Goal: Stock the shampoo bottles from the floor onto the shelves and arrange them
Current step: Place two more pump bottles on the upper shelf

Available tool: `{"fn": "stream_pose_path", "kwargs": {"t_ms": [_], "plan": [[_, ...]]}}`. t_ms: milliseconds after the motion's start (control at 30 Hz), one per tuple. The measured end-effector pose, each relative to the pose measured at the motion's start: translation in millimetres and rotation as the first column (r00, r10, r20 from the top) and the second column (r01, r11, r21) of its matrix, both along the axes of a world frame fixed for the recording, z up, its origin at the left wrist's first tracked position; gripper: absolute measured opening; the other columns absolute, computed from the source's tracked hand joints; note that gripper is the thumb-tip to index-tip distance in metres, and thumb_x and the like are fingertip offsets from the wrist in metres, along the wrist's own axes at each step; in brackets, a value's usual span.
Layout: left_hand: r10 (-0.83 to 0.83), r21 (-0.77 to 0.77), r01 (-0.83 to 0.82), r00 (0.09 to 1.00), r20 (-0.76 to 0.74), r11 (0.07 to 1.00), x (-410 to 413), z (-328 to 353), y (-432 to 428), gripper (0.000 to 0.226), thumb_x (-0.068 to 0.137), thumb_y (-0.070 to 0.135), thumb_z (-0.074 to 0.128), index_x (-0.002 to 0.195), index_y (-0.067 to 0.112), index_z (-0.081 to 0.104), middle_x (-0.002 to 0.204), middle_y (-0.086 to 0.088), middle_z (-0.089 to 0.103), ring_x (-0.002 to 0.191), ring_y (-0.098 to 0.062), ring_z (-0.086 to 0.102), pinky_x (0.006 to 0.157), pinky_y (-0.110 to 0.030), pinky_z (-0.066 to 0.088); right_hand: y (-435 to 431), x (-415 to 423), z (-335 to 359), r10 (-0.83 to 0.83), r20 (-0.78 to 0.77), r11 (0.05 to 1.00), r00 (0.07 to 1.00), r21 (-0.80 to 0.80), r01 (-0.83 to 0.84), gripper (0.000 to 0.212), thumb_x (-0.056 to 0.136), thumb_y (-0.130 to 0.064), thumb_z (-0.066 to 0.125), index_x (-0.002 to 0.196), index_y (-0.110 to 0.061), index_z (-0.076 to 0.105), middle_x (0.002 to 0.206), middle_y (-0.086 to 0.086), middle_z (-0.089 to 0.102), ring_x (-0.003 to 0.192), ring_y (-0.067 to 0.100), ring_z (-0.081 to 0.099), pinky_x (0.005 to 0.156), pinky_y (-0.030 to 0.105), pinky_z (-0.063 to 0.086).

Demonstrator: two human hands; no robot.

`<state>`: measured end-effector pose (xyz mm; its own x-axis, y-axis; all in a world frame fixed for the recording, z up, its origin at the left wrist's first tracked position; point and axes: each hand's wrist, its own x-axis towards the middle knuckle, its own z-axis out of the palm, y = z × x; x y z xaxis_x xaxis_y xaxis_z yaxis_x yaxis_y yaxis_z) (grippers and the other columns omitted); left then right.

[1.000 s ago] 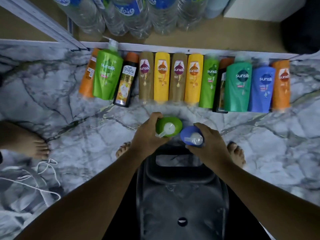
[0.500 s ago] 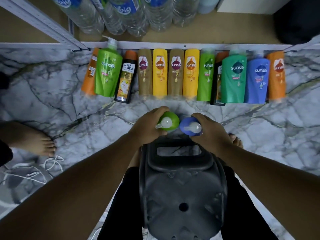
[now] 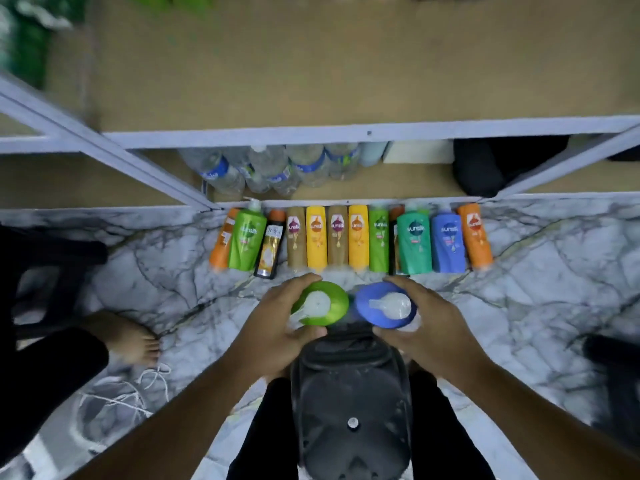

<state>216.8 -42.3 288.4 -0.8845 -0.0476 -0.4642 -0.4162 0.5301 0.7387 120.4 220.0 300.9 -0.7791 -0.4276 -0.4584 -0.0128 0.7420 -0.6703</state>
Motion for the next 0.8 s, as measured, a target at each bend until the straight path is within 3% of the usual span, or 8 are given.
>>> {"fn": "stream_pose_path", "kwargs": {"t_ms": [133,267,333,467,600,700,800], "plan": [[-0.054,-0.020,0.052,0.988,-0.145,0.998,-17.8,118.4,-9.4,0.072,0.077,0.043,0.079,0.131,0.066,0.036,0.133,0.039,0.043,0.125,0.022,0.034,0.101,-0.003,0.028,-1.2,-10.0,121.1,-0.049,-0.020,0.987,0.999,-0.152,0.045,0.075,0.065,-0.041,0.091,0.127,-0.050,0.050,0.120,-0.032,0.059,0.114,-0.005,0.056,0.091,0.013,0.046],[-0.044,0.027,0.052,0.969,-0.245,0.998,-34.5,222.7,-10.6,0.073,0.076,0.054,0.073,0.142,0.051,0.041,0.141,0.025,0.052,0.134,-0.005,0.047,0.110,-0.038,0.044,-1.1,-19.2,231.3,-0.121,-0.079,0.949,0.990,-0.301,0.092,0.070,0.066,-0.040,0.088,0.127,-0.038,0.054,0.121,-0.030,0.061,0.114,-0.004,0.057,0.089,0.008,0.042],[-0.038,0.027,0.050,0.945,-0.325,0.998,-39.6,268.9,-8.8,0.072,0.078,0.050,0.073,0.142,0.046,0.042,0.139,0.018,0.057,0.132,-0.010,0.052,0.109,-0.043,0.045,0.2,-22.8,277.9,-0.144,-0.119,0.934,0.982,-0.345,0.095,0.069,0.068,-0.035,0.090,0.126,-0.038,0.054,0.120,-0.029,0.062,0.112,-0.002,0.059,0.088,0.010,0.043],[-0.011,0.015,0.020,0.883,-0.469,1.000,-54.3,362.3,-3.4,0.066,0.080,0.043,0.074,0.139,0.053,0.045,0.138,0.022,0.057,0.128,0.000,0.054,0.103,-0.025,0.048,6.1,-30.6,363.8,-0.206,-0.201,0.886,0.958,-0.454,0.095,0.066,0.072,-0.032,0.089,0.129,-0.038,0.055,0.124,-0.016,0.064,0.114,0.008,0.061,0.092,0.027,0.050],[0.001,0.009,0.006,0.796,-0.606,1.000,-70.2,446.9,3.7,0.052,0.081,0.049,0.071,0.125,0.061,0.048,0.127,0.045,0.053,0.119,0.015,0.052,0.095,-0.007,0.042,5.1,-43.6,437.4,-0.280,-0.285,0.830,0.917,-0.551,0.082,0.069,0.071,-0.053,0.081,0.133,-0.038,0.055,0.125,-0.018,0.065,0.110,0.006,0.063,0.088,0.033,0.051],[0.037,0.052,-0.002,0.736,-0.676,0.999,-87.4,504.7,7.8,0.041,0.081,0.054,0.069,0.120,0.053,0.056,0.120,0.039,0.061,0.113,0.010,0.059,0.095,-0.017,0.049,1.2,-57.9,495.2,-0.319,-0.370,0.775,0.872,-0.631,0.016,0.061,0.077,-0.037,0.084,0.131,-0.040,0.056,0.128,-0.021,0.063,0.118,0.004,0.061,0.097,0.024,0.049],[0.087,0.114,-0.005,0.670,-0.737,0.994,-110.0,551.5,8.5,0.042,0.081,0.044,0.074,0.120,0.046,0.058,0.117,0.034,0.065,0.111,0.005,0.063,0.096,-0.021,0.051,0.7,-73.9,548.2,-0.339,-0.434,0.750,0.835,-0.660,-0.039,0.056,0.076,-0.026,0.081,0.124,-0.043,0.057,0.120,-0.025,0.066,0.110,0.000,0.063,0.091,0.015,0.048]]}}
